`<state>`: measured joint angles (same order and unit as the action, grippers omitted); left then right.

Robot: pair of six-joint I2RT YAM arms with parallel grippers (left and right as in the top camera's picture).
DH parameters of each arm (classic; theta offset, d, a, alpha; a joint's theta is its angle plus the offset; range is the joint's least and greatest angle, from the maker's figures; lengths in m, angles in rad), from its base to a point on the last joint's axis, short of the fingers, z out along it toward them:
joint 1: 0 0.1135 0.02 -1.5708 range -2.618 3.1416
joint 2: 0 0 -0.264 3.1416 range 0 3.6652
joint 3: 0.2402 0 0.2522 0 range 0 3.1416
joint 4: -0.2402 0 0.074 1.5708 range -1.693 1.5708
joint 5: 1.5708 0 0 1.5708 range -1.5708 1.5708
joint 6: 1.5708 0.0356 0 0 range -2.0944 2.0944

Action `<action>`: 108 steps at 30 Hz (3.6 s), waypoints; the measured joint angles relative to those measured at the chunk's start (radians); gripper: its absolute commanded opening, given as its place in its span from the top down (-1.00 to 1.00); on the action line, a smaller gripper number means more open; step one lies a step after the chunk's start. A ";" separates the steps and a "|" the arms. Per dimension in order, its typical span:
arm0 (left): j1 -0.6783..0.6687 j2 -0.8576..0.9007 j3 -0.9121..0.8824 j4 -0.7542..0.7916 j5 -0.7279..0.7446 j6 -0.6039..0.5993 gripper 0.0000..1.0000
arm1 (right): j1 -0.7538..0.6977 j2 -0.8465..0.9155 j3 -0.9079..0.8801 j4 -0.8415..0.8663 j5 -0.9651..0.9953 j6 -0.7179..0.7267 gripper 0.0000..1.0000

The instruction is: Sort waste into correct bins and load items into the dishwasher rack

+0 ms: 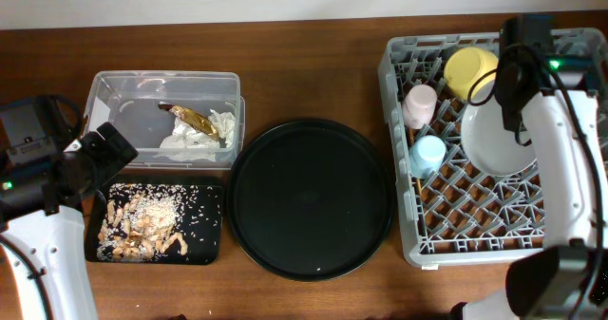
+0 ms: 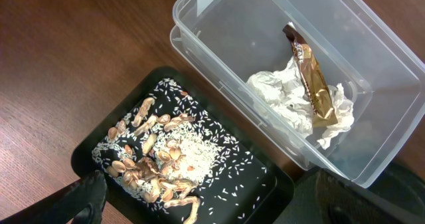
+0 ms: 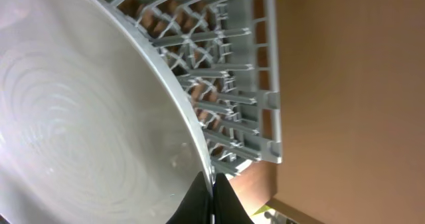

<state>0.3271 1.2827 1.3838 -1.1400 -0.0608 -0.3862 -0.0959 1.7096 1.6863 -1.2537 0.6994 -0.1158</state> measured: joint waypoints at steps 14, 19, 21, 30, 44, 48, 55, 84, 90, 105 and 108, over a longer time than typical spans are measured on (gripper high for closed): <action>0.000 0.000 0.000 0.000 0.000 0.000 -0.98 | 0.040 0.092 -0.001 0.079 -0.042 0.064 0.54; 0.000 0.000 0.000 0.000 0.000 0.000 -0.98 | 0.111 0.092 -0.001 0.156 -0.103 0.063 0.08; 0.000 0.000 0.000 0.000 0.000 0.000 -0.98 | 0.127 0.092 -0.001 0.174 -0.113 0.062 0.02; 0.000 0.000 0.000 0.000 0.000 0.000 -0.98 | 0.132 0.071 0.216 0.053 -0.520 0.062 -0.97; 0.000 0.000 0.000 0.000 0.000 0.000 -0.98 | 0.137 0.017 0.275 0.049 -0.932 0.064 -0.97; 0.000 0.000 0.000 0.000 0.000 0.000 -0.98 | 0.137 0.017 0.275 0.049 -0.938 0.064 -0.98; 0.000 0.000 0.000 0.000 0.000 0.000 -0.98 | 0.137 -0.049 0.270 0.047 -0.937 0.063 -0.97; 0.000 0.000 0.000 -0.001 0.000 0.000 -0.98 | 0.137 -1.693 -1.232 1.220 -0.801 0.063 -0.97; 0.000 0.000 0.000 0.000 0.000 0.000 -0.98 | 0.137 -1.694 -1.580 1.459 -0.801 0.064 -0.97; 0.000 0.000 0.000 0.000 0.000 0.000 -0.98 | 0.137 -1.693 -1.676 1.186 -0.761 0.064 -0.97; 0.000 0.000 0.000 0.000 0.000 0.000 -0.98 | 0.137 -1.693 -1.676 1.185 -0.759 0.064 -0.97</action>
<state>0.3271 1.2827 1.3838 -1.1404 -0.0608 -0.3862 0.0414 0.0166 0.0101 -0.0685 -0.0597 -0.0517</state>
